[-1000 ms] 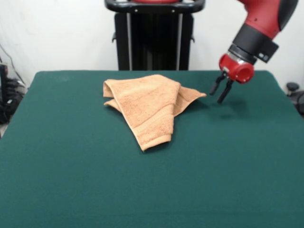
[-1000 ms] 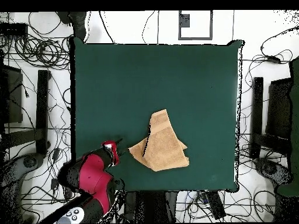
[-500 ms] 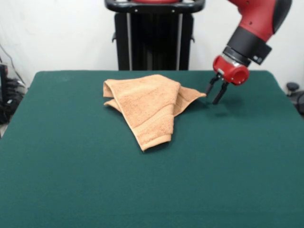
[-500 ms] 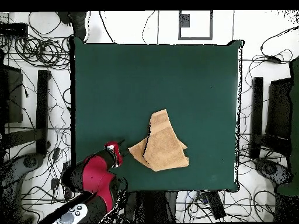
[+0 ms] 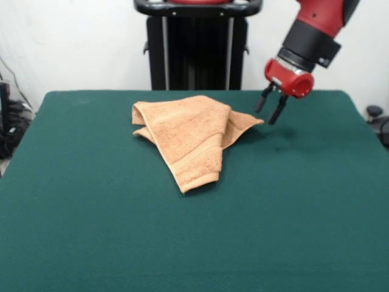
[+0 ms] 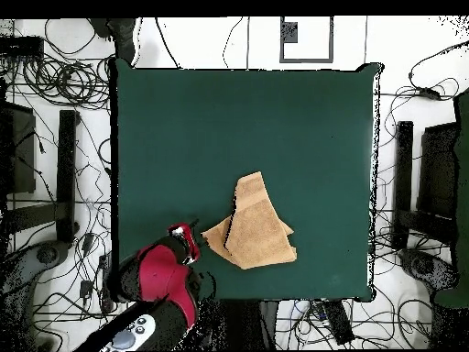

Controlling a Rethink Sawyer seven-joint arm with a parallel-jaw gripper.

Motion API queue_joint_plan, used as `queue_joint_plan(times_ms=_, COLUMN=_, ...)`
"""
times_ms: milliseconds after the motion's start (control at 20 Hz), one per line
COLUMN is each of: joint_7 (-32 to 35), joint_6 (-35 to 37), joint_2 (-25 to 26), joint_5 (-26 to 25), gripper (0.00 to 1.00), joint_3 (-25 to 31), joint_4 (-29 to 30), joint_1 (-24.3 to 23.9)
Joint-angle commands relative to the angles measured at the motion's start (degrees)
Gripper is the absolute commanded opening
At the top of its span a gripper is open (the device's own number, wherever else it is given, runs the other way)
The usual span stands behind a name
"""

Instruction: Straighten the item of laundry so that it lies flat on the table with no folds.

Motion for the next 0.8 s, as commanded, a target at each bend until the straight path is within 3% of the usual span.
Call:
queue_joint_plan(times_ms=50, joint_7=-2.54, joint_6=7.11, joint_2=0.58, joint_5=-4.05, gripper=1.00, joint_3=8.76, joint_4=-3.98, joint_1=-0.26)
queue_joint_plan(times_ms=800, joint_7=0.74, joint_6=4.42, joint_2=4.09, joint_5=-5.45, gripper=1.00, joint_3=8.61, joint_4=-6.66, joint_1=-1.08)
